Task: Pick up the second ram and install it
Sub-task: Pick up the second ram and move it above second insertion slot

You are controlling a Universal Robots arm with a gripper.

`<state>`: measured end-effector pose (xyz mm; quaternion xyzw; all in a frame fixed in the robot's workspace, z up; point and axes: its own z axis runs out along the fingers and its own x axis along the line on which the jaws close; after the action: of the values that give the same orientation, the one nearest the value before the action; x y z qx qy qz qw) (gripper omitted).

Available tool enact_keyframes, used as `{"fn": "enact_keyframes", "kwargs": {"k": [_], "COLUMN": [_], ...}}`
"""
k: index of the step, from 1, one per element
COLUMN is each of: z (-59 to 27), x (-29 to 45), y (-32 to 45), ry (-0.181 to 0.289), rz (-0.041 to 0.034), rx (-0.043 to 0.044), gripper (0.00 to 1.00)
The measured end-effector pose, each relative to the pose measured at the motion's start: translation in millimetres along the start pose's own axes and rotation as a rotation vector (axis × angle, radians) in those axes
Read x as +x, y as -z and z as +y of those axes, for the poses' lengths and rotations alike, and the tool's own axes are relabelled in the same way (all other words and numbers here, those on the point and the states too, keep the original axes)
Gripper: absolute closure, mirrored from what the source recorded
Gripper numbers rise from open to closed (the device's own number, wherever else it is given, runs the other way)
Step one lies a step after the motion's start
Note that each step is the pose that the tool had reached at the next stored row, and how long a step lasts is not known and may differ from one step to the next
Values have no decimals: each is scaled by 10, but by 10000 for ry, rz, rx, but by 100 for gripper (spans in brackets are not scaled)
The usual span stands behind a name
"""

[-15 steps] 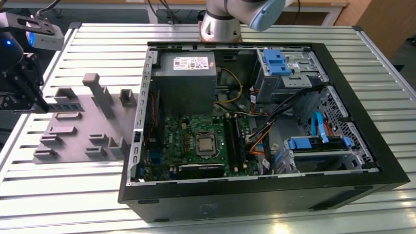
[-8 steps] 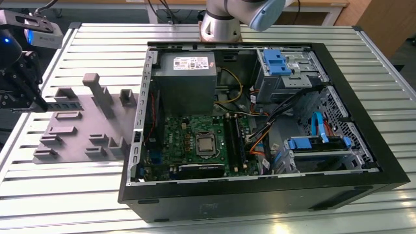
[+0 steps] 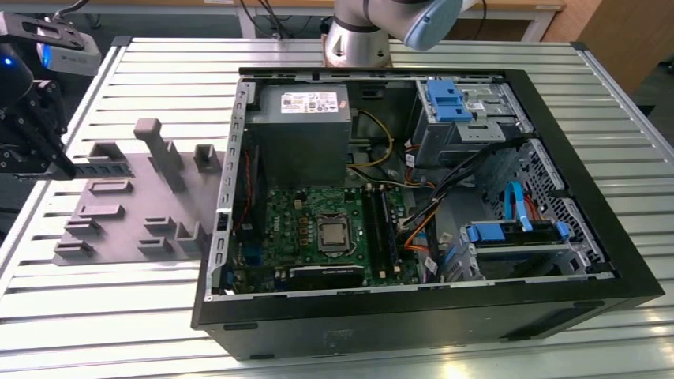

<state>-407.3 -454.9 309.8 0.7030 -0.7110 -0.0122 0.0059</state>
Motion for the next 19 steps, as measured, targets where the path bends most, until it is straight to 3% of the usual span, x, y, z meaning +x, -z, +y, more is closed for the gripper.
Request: {"fn": "enact_keyframes", "kwargs": {"k": [19], "z": [2], "x": [-2], "y": [94], "ry": [1], "rz": [-1], "rx": [0], "gripper": [86]}}
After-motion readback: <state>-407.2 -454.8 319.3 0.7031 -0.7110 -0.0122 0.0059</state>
